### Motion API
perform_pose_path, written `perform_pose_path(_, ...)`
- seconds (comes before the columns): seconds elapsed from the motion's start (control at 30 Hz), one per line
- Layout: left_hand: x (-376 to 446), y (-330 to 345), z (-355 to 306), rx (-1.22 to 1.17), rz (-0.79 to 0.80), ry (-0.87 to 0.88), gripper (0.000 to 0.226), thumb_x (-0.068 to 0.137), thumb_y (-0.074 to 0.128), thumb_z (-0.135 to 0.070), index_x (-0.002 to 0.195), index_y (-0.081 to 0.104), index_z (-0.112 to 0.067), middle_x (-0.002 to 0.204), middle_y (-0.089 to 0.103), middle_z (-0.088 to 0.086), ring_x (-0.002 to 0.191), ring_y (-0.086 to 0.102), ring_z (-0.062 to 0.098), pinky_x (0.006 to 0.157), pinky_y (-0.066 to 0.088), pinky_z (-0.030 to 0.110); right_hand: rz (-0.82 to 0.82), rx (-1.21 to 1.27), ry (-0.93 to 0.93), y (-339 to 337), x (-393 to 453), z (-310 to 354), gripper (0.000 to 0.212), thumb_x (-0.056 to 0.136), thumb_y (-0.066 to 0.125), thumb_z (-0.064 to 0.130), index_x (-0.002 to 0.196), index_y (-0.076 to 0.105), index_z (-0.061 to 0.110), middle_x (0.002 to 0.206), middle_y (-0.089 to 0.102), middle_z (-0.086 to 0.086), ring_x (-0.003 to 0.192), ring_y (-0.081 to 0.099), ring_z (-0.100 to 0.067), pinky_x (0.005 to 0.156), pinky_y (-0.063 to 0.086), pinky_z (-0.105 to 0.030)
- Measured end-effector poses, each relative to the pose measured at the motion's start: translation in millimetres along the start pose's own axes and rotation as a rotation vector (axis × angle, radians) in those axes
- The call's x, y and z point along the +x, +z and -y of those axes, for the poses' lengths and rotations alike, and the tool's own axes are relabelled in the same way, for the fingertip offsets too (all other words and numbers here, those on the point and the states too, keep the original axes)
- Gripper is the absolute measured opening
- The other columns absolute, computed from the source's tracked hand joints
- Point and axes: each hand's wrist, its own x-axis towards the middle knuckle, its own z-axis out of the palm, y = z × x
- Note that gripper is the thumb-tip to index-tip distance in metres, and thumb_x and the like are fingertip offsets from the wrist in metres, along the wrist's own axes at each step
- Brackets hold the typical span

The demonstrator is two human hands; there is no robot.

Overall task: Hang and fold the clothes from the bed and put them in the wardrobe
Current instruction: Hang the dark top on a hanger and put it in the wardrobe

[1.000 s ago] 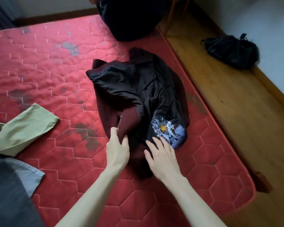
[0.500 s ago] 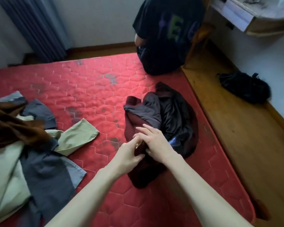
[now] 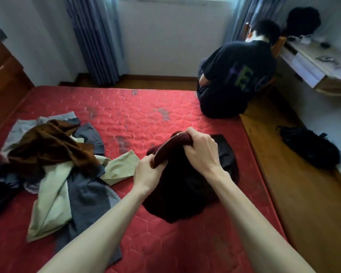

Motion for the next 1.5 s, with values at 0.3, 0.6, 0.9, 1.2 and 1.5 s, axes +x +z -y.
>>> perform_pose_path(0.3, 0, -53, -108, -0.251, -0.019, 0.184, 0.020, 0.101, 0.062, -0.027, 0.081, 0.064, -0.024, 0.068, 0.064, -0.020, 0.064, 0.056, -0.005, 0.064, 0.046, 0.018, -0.291, 0.245, 0.106, -95, 25, 47, 0.007, 0.091, 0.061, 0.020, 0.086, 0.066, 0.021, 0.072, 0.067, 0.007, 0.069, 0.064, -0.015, 0.068, 0.054, -0.046)
perform_pose_path(0.6, 3, -88, -150, 0.122, -0.002, 0.383, 0.018, 0.092, 0.062, -0.033, 0.077, 0.058, -0.023, 0.072, 0.066, -0.008, 0.070, 0.064, 0.016, 0.066, 0.052, 0.039, -0.047, 0.040, 0.163, -92, 10, 53, 0.017, 0.094, 0.067, 0.031, 0.108, 0.061, 0.024, 0.095, 0.070, 0.005, 0.093, 0.070, -0.027, 0.072, 0.049, -0.036)
perform_pose_path(0.9, -5, -99, -141, 0.207, 0.205, 0.494, 0.010, 0.082, 0.061, -0.033, 0.081, 0.053, -0.025, 0.071, 0.065, -0.005, 0.070, 0.063, 0.020, 0.069, 0.053, 0.048, 0.371, 0.102, -0.046, -70, 10, 67, 0.007, 0.090, 0.062, 0.013, 0.096, 0.065, 0.017, 0.084, 0.069, 0.002, 0.079, 0.065, -0.019, 0.077, 0.053, -0.051)
perform_pose_path(1.2, -22, -95, -100, 0.286, 0.118, 0.456, 0.029, 0.082, 0.074, -0.049, 0.083, 0.053, -0.029, 0.068, 0.063, -0.009, 0.061, 0.060, 0.009, 0.059, 0.047, 0.030, 0.328, 0.104, -0.046, -114, 26, 76, 0.014, 0.083, 0.069, 0.025, 0.090, 0.081, 0.025, 0.082, 0.075, 0.012, 0.080, 0.071, -0.003, 0.079, 0.060, -0.034)
perform_pose_path(1.5, 14, -109, -127, -0.012, 0.007, 0.279, 0.033, 0.090, 0.052, 0.007, 0.093, 0.069, -0.021, 0.083, 0.066, -0.013, 0.076, 0.061, 0.002, 0.066, 0.043, 0.013, 0.463, 0.232, 0.039, -203, 30, 91, 0.013, 0.095, 0.072, 0.024, 0.098, 0.082, 0.017, 0.089, 0.078, -0.006, 0.086, 0.074, -0.014, 0.081, 0.057, -0.031)
